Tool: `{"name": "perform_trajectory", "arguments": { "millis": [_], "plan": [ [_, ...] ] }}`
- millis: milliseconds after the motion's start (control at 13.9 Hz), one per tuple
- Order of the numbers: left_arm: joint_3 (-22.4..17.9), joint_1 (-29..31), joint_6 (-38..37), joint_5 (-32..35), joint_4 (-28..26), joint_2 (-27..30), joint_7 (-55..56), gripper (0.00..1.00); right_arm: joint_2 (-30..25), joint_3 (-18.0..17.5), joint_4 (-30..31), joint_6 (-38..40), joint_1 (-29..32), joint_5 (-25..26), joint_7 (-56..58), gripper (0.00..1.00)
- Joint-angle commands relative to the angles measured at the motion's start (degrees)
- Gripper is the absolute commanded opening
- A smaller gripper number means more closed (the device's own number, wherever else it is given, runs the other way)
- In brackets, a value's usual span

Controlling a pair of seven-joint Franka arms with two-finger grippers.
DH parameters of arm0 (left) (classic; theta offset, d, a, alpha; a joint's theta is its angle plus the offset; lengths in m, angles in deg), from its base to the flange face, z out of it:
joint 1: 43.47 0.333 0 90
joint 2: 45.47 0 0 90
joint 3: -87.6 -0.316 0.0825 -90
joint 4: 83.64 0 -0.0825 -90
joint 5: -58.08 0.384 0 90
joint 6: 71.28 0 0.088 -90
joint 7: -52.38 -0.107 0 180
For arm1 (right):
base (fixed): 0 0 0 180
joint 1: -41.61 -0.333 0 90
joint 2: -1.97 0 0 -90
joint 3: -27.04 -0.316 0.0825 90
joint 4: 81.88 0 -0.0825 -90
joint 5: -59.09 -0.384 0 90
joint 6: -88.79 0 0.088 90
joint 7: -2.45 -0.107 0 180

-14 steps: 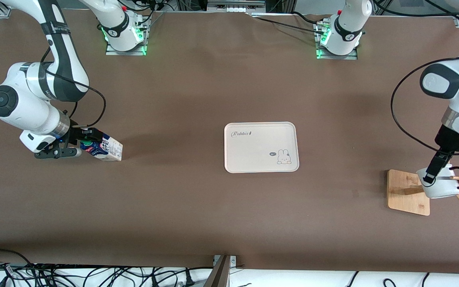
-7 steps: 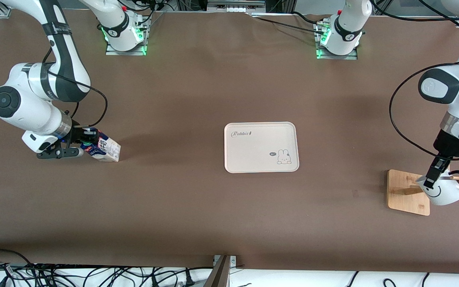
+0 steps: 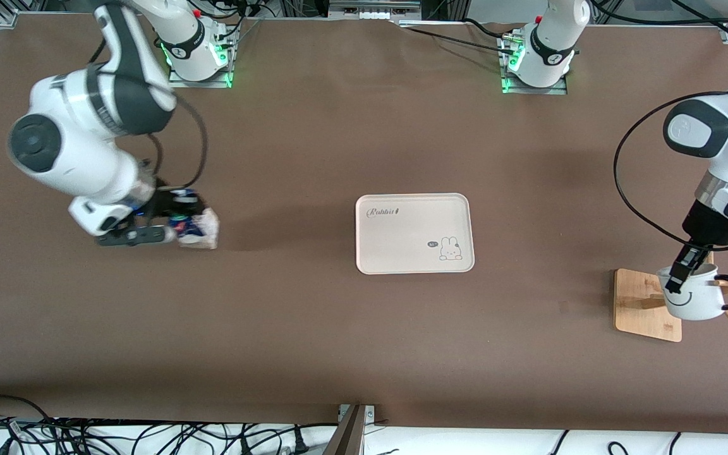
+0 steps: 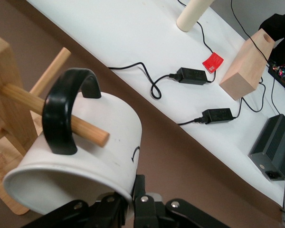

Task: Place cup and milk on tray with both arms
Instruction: 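Lift the carton toward the tray while the left gripper lifts the mug off, then lower the carton onto the tray while the left gripper carries the mug over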

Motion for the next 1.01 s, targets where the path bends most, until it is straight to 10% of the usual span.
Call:
{"name": "perform_trajectory", "arguments": {
  "millis": [0, 288, 719, 935],
  "plan": [
    [0.7, -0.05, -3.88, 4.84, 0.88, 2.19, -0.95, 0.0, 3.35, -1.22, -5.27, 0.96, -7.97, -2.78, -12.51, 0.27],
    [2.8, 0.04, -18.94, 7.15, 6.04, 4.47, -1.13, 0.0, 12.92, -1.22, -17.48, 0.79, -19.24, -2.78, -26.87, 0.28],
    [8.43, -1.8, -71.68, 7.24, 32.13, 0.71, -1.04, 0.0, 23.49, -1.22, -29.99, -0.79, -24.97, -2.61, -31.92, 0.29],
    [8.43, -5.65, -76.12, 7.33, 33.4, -0.36, -1.22, 0.0, 25.07, -1.22, -29.99, -2.63, -24.8, -2.78, -26.03, 0.32]
  ]
}}
